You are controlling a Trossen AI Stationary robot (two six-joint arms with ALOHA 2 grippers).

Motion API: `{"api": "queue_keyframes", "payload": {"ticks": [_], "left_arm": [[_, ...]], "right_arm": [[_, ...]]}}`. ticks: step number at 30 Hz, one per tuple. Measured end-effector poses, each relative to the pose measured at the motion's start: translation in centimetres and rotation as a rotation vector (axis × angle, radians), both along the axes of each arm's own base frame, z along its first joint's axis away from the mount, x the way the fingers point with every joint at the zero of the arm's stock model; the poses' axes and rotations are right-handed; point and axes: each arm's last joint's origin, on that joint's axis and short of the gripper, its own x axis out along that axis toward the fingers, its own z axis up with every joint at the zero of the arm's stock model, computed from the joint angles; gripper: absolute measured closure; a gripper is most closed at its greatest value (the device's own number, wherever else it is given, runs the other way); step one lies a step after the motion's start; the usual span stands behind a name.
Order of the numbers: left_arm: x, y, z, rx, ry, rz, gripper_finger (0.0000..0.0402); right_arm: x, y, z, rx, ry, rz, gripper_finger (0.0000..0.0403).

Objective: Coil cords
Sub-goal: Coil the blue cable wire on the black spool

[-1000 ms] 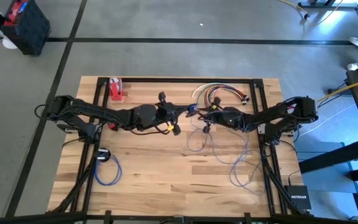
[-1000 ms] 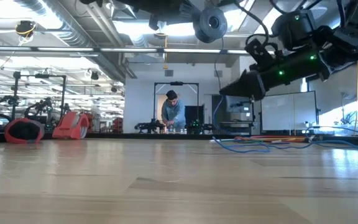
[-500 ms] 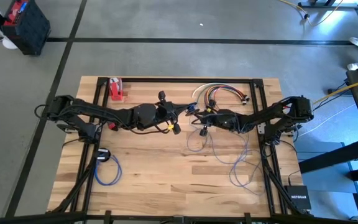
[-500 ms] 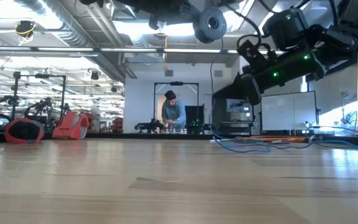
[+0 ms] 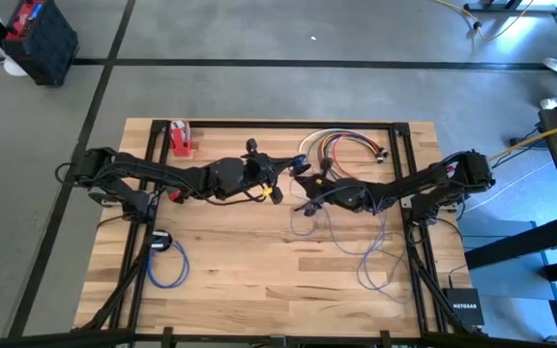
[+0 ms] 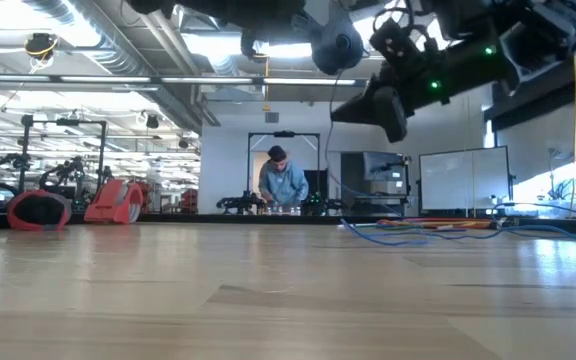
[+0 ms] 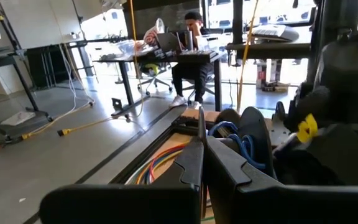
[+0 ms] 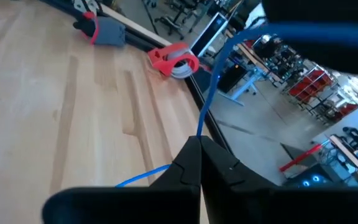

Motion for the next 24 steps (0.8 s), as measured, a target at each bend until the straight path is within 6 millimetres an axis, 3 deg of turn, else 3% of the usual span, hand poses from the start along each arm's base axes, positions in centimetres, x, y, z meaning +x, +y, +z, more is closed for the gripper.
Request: {"api": "queue_keyframes", "payload": {"ticks": [12,24], "left_arm": [[-0.7,-2.5,1.8,0.053,-0.086,-0.076,0.04],[0.0,-1.2,1.0,0.037,-0.083,-0.038,0.04]], "right_arm": [[-0.5,-1.2,-1.3,0.154,0.0,-0.006,0.0402],[0.7,0.0,0.4,0.151,-0.051,0.059,0.0402]]}}
